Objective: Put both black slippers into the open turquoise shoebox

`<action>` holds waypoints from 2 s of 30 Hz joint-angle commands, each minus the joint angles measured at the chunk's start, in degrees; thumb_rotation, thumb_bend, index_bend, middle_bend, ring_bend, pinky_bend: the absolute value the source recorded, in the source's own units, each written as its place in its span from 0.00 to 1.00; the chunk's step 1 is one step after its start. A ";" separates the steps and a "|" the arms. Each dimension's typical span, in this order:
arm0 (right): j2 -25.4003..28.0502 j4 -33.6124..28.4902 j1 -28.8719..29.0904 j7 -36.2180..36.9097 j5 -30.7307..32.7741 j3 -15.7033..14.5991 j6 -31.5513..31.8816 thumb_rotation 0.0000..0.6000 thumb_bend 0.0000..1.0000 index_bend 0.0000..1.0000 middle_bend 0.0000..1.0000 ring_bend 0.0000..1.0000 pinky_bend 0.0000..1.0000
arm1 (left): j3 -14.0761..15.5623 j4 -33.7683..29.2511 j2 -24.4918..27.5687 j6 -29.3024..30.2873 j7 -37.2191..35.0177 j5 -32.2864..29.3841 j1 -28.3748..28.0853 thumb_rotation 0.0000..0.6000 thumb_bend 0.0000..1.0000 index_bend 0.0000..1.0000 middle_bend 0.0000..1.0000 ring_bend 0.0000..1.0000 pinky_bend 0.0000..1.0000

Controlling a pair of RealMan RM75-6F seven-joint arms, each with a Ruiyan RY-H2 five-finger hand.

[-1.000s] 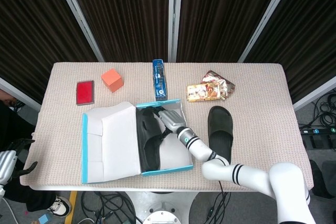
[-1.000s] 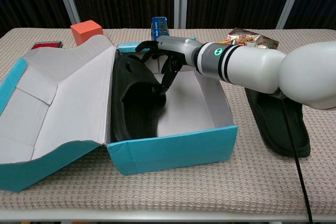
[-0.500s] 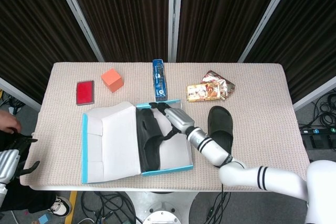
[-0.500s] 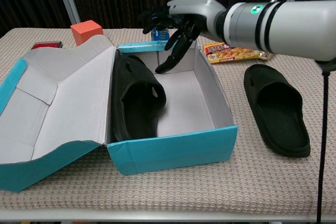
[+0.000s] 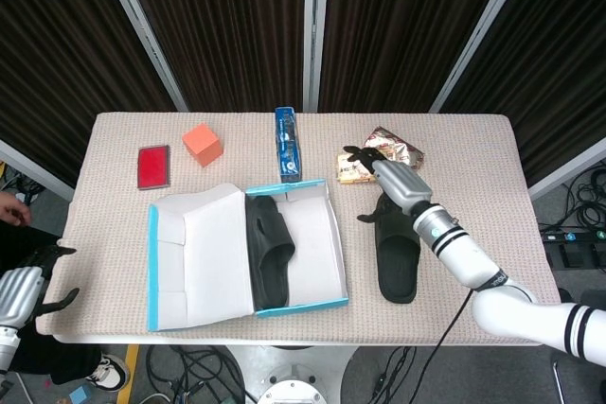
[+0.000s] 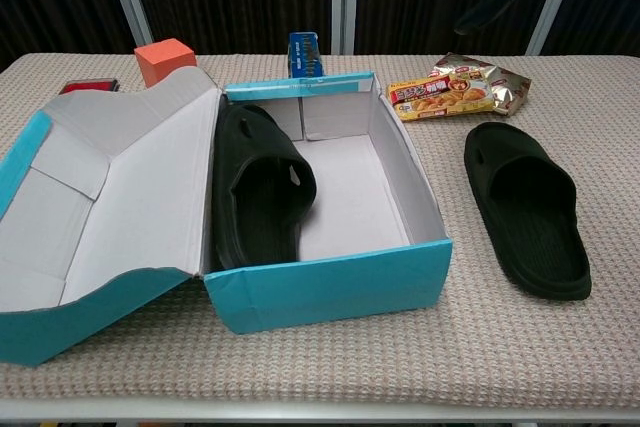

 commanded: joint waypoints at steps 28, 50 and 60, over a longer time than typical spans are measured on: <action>-15.31 7.82 19.09 -45.99 39.06 -20.52 19.91 1.00 0.00 0.00 0.06 0.00 0.15 | 2.34 -1.49 2.82 -1.24 -7.45 2.08 -0.76 1.00 0.26 0.24 0.23 0.13 0.25; -21.96 11.97 21.05 -53.19 45.81 -20.12 17.61 1.00 0.00 0.00 0.11 0.00 0.14 | 3.19 0.44 2.30 -3.85 -11.61 0.92 -0.75 1.00 0.26 0.24 0.24 0.13 0.25; -24.69 14.92 20.74 -55.46 47.13 -19.53 18.27 1.00 0.00 0.00 0.13 0.00 0.15 | 3.29 2.11 1.27 -5.03 -12.55 0.42 -0.79 1.00 0.26 0.25 0.24 0.13 0.25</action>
